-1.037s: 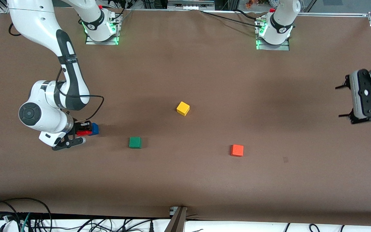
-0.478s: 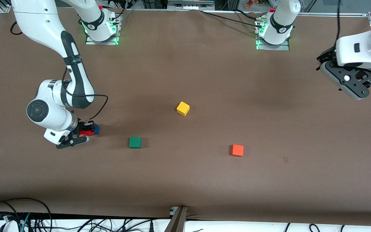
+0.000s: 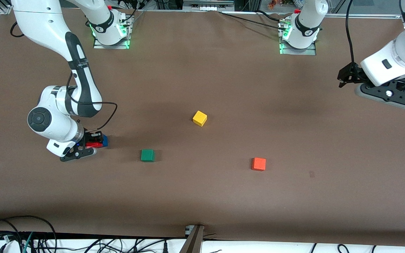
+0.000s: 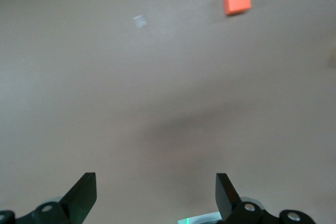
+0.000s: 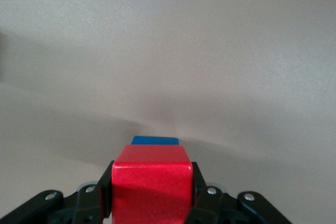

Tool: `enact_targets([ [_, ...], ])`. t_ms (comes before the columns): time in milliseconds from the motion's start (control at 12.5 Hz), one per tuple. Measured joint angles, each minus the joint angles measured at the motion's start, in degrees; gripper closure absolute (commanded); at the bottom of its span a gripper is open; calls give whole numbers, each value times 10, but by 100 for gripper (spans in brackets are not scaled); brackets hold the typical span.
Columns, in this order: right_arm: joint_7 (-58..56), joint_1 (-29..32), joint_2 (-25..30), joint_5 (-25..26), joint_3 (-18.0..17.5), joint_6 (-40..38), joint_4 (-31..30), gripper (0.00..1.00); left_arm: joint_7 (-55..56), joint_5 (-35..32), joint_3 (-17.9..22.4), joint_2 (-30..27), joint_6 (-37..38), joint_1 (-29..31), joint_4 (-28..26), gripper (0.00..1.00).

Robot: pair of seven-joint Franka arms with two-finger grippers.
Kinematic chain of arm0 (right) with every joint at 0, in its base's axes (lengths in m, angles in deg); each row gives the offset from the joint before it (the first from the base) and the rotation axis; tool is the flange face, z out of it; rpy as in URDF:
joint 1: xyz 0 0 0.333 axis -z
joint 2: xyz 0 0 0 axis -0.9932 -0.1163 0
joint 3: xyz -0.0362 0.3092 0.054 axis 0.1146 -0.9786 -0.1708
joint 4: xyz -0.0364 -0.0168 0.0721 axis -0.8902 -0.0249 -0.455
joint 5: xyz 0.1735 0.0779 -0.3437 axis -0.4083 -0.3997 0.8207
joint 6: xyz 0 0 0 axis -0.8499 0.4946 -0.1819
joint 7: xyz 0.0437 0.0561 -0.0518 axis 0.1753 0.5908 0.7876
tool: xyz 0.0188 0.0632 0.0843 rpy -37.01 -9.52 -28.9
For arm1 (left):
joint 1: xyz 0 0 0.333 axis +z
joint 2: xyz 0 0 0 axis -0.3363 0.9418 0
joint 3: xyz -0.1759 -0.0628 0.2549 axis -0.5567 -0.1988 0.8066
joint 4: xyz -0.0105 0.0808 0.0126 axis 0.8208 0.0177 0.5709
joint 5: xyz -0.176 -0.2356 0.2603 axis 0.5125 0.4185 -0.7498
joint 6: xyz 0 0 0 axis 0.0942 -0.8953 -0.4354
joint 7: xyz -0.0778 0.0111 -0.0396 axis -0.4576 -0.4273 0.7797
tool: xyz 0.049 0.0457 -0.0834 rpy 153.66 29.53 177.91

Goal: Pass red block to right arm, stack on blue

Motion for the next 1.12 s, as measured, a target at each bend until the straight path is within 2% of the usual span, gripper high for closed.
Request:
enact_targets([
  [478,1,0,26,0,2,2,-18,100,67,12,6,-6,-16,13,-6,0],
  [797,1,0,41,0,2,57,-56,100,79,43,6,-6,-19,27,-6,0],
  [1116,1,-4,42,0,2,77,-73,100,80,57,7,-6,-21,49,-6,0],
])
